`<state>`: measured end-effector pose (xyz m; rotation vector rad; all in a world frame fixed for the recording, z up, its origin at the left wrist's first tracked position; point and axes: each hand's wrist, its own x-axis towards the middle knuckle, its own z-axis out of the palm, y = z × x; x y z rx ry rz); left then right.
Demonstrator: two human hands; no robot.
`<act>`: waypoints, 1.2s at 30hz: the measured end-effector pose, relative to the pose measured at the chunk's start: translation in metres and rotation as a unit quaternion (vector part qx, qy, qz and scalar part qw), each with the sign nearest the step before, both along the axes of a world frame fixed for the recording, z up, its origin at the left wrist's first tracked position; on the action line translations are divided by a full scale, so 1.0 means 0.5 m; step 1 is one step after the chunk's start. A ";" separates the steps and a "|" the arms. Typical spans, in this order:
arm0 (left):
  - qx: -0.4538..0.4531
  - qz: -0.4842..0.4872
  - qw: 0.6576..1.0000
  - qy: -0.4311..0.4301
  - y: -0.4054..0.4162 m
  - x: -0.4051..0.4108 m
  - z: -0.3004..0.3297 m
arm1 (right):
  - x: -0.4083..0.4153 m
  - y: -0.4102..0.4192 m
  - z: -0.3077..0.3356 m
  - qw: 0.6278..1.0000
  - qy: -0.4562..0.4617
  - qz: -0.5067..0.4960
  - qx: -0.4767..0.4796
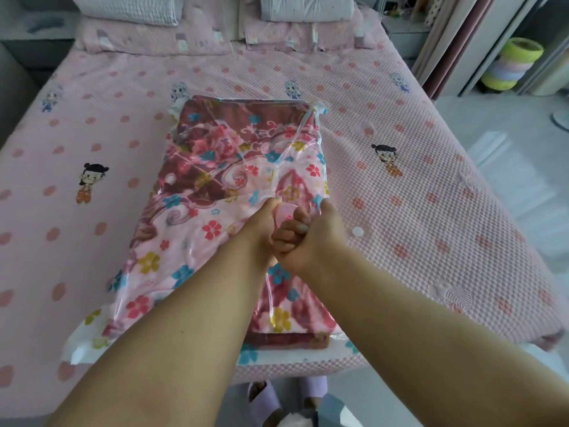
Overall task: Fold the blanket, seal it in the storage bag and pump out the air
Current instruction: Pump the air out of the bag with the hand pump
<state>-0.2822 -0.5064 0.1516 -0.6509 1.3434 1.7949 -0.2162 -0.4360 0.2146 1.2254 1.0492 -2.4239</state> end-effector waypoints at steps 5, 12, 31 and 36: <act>-0.077 0.039 0.996 -0.011 -0.008 0.008 -0.014 | 0.096 0.009 0.044 0.994 0.038 0.021 -0.099; 0.010 0.009 1.000 -0.012 0.001 0.005 -0.002 | -0.007 0.001 -0.006 1.000 -0.006 -0.006 -0.002; -0.062 0.040 0.997 -0.036 -0.006 0.003 -0.019 | 0.065 0.029 0.030 0.996 0.001 -0.008 -0.088; 0.009 0.001 1.000 0.004 -0.011 0.007 -0.009 | 0.000 0.009 -0.011 0.999 0.037 0.018 0.010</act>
